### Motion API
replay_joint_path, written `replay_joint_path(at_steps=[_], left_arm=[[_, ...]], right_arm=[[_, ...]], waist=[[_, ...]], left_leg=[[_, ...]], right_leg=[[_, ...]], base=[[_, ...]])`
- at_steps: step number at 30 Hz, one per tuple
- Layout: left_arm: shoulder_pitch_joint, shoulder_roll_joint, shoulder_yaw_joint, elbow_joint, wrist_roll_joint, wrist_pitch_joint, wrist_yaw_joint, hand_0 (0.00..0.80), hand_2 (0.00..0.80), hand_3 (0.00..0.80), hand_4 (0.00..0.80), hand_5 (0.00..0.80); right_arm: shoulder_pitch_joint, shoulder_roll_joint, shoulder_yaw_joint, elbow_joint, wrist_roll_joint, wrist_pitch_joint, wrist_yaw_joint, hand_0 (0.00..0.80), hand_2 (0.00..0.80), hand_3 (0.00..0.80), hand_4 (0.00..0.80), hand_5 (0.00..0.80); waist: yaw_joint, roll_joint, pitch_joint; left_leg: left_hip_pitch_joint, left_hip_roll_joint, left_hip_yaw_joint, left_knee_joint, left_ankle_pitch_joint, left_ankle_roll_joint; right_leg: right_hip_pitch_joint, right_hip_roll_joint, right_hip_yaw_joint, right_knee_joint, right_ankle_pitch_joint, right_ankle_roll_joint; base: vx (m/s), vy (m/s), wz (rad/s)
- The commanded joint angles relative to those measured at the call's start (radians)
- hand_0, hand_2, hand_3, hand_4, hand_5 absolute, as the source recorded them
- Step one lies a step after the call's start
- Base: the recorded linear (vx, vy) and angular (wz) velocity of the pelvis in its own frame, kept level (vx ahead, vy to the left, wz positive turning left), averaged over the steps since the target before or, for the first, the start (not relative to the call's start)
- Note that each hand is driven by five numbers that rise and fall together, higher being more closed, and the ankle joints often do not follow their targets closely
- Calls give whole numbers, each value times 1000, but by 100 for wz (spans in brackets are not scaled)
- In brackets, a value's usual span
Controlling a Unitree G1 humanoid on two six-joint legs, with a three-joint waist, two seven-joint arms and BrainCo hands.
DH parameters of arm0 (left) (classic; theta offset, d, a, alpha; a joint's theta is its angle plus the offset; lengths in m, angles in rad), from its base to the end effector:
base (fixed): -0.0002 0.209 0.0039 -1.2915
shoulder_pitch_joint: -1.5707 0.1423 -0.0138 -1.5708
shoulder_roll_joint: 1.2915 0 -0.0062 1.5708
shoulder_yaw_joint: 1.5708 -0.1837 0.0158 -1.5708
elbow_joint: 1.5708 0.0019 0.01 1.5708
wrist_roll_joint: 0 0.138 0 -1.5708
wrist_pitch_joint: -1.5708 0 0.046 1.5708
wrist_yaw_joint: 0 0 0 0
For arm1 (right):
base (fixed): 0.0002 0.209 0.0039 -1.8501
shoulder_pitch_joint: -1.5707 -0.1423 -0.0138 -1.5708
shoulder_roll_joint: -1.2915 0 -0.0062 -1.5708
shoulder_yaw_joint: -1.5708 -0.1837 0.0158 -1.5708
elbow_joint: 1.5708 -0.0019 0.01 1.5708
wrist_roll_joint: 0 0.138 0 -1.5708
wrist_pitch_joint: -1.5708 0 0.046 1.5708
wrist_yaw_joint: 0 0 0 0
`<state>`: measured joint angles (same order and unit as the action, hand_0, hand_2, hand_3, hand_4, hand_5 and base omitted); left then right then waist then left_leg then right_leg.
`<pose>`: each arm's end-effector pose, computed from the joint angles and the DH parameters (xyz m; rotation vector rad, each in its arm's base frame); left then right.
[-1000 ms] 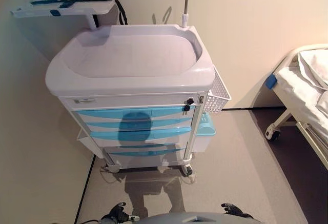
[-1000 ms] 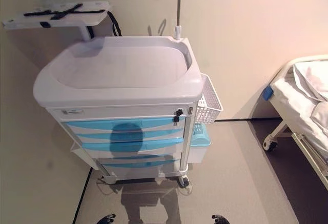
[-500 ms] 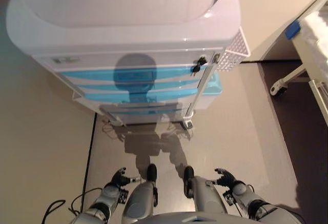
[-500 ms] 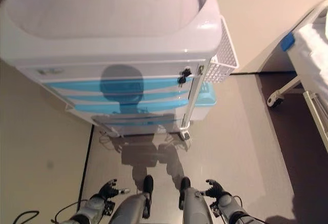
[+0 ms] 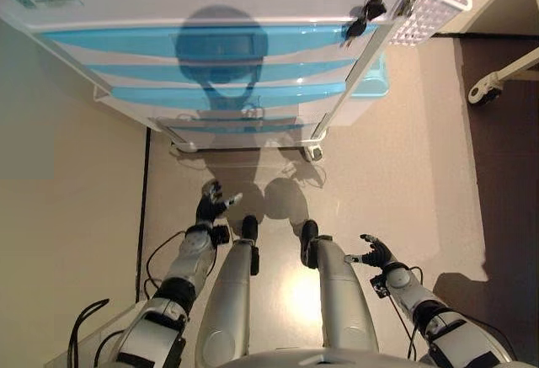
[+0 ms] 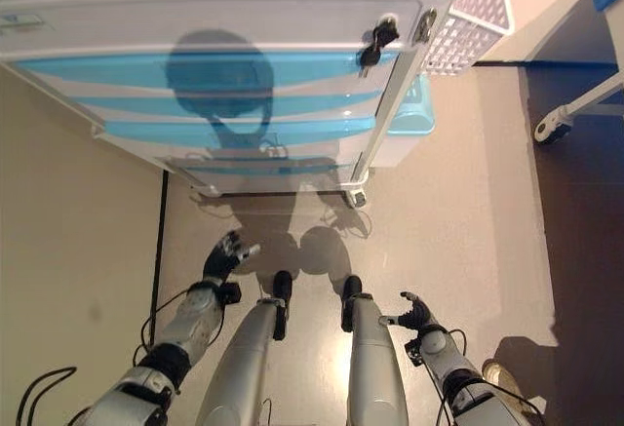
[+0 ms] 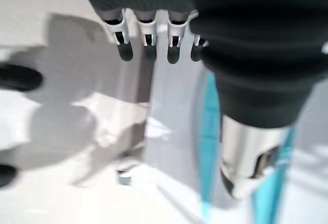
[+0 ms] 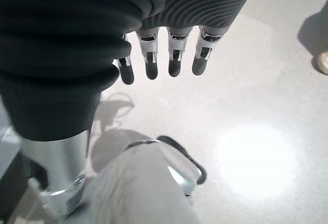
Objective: Open the drawer and pick up the medicine
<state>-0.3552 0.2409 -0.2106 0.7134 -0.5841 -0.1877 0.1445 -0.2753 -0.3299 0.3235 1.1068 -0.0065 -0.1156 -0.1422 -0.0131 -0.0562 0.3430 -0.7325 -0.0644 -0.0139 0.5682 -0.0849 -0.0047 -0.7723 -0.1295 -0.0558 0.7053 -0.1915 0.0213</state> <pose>0.2558 0.1749 0.0029 -0.2109 0.2348 0.1288 0.1892 -0.2228 -0.0667 -0.5601 0.7113 0.0061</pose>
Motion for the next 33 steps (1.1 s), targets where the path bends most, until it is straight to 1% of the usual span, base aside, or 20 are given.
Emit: replay_joint_path(at_steps=[1,3,4,5,6,7,8,9,10,11,12,13,14,15,16,17,21,22,26,33], left_arm=[[36,-22,36,-59,-135,-48,-37,0,0,0,0,0],[17,-68,65,-106,-321,-45,-97,0,0,0,0,0],[17,-68,65,-106,-321,-45,-97,0,0,0,0,0],[-6,-99,84,-116,-448,-36,-139,0,0,0,0,0],[-7,-99,84,-115,-448,-36,-139,0,0,0,0,0],[-17,-105,95,-114,-485,-33,-152,0,0,0,0,0],[-46,-123,105,-118,-577,-22,-184,0,0,0,0,0],[-47,-123,105,-118,-578,-22,-185,0,0,0,0,0],[-72,-131,110,-116,-640,-11,-218,0,0,0,0,0],[-74,-130,110,-116,-641,-11,-219,0,0,0,0,0],[-89,-129,104,-134,-676,1,-248,0,0,0,0,0],[-90,-128,104,-134,-676,1,-248,0,0,0,0,0],[-108,-122,97,-146,-698,-1,-271,0,0,0,0,0],[-108,-122,97,-145,-698,-1,-272,0,0,0,0,0],[-129,-118,95,-157,-709,-11,-276,0,0,0,0,0],[-157,-103,94,-169,-715,-26,-278,0,0,0,0,0],[-197,-89,93,-187,-724,-34,-280,0,0,0,0,0],[-221,-72,89,-205,-725,-44,-280,0,0,0,0,0],[-272,-49,84,-260,-733,-68,-284,0,0,0,0,0],[-301,-13,63,-360,-724,-82,-313,0,0,0,0,0]], right_arm=[[53,-32,-4,0,18,-11,-12,0,0,0,0,0],[70,-39,-17,0,21,-8,-4,0,0,0,0,0],[70,-39,-17,0,21,-8,-4,0,0,0,0,0],[82,-40,-23,-2,20,-6,6,0,0,0,0,0],[82,-41,-23,-2,20,-6,7,0,0,0,0,0],[85,-42,-24,-3,19,-6,11,0,0,0,0,0],[90,-45,-25,-6,14,-5,20,0,0,0,0,0],[90,-45,-25,-6,14,-5,21,0,0,0,0,0],[96,-45,-21,5,9,-6,32,0,0,0,0,0],[94,-45,-21,5,9,-6,32,0,0,0,0,0],[96,-50,-17,5,5,-6,44,0,0,0,0,0],[95,-50,-18,4,5,-6,44,0,0,0,0,0],[102,-54,-14,5,1,-8,57,0,0,0,0,0],[102,-54,-14,5,1,-8,58,0,0,0,0,0],[102,-57,-13,5,2,-9,63,0,0,0,0,0],[103,-59,-8,10,2,-10,69,0,0,0,0,0],[102,-60,-1,15,3,-12,78,0,0,0,0,0],[104,-64,3,18,1,-13,83,0,0,0,0,0],[97,-65,15,29,2,-14,97,0,0,0,0,0],[94,-58,26,37,1,-18,116,0,0,0,0,0]], waist=[[-19,4,-71],[-26,3,-81],[-26,3,-81],[-33,2,-90],[-33,2,-91],[-35,2,-95],[-42,0,-104],[-42,0,-105],[-46,-1,-114],[-47,-3,-112],[-51,-2,-120],[-52,-4,-118],[-55,-3,-125],[-54,-3,-124],[-58,-5,-124],[-61,-3,-127],[-66,-5,-125],[-68,-4,-124],[-72,-4,-119],[-68,-3,-114]], left_leg=[[-30,-40,29,28,-48,68],[-50,-40,31,54,-61,68],[-51,-40,31,54,-61,68],[-63,-38,33,66,-70,66],[-64,-38,33,67,-70,66],[-66,-36,34,69,-73,66],[-75,-32,40,75,-78,65],[-75,-31,41,76,-78,65],[-68,-26,39,92,-116,59],[-82,-26,46,84,-84,64],[-71,-21,43,95,-120,60],[-83,-22,50,87,-88,65],[-72,-18,48,95,-122,60],[-71,-18,48,97,-124,60],[-84,-17,57,87,-92,64],[-73,-16,55,97,-127,59],[-73,-13,57,99,-130,59],[-73,-13,57,97,-131,58],[-68,-14,60,91,-132,58],[-57,-21,66,72,-128,60]], right_leg=[[-22,-19,5,-81,126,40],[-49,-16,10,-60,121,40],[-50,-16,10,-60,121,40],[-68,-13,14,-49,116,38],[-69,-13,14,-49,116,38],[-78,-10,17,-45,115,37],[-91,-5,26,-43,113,37],[-91,-4,26,-42,113,37],[-91,5,35,-26,82,45],[-101,2,32,-40,113,40],[-96,9,41,-27,84,47],[-106,5,38,-42,115,42],[-100,8,43,-28,84,50],[-99,8,43,-26,82,50],[-110,3,40,-42,115,46],[-101,8,44,-27,82,56],[-101,4,44,-24,81,59],[-101,2,43,-20,80,60],[-98,0,43,-25,84,63],[-91,-1,43,-36,91,67]], base=[[0,0,0],[-2,7,-2],[-5,6,-6],[2,1,-5],[0,0,0],[0,0,0],[2,27,-4],[107,23,-13],[11,13,-14],[112,21,-18],[-79,22,-15],[121,14,-23],[22,6,-26],[26,13,-29],[23,17,-27],[21,17,-17],[40,4,-5],[30,6,6],[10,2,1],[0,0,0]])
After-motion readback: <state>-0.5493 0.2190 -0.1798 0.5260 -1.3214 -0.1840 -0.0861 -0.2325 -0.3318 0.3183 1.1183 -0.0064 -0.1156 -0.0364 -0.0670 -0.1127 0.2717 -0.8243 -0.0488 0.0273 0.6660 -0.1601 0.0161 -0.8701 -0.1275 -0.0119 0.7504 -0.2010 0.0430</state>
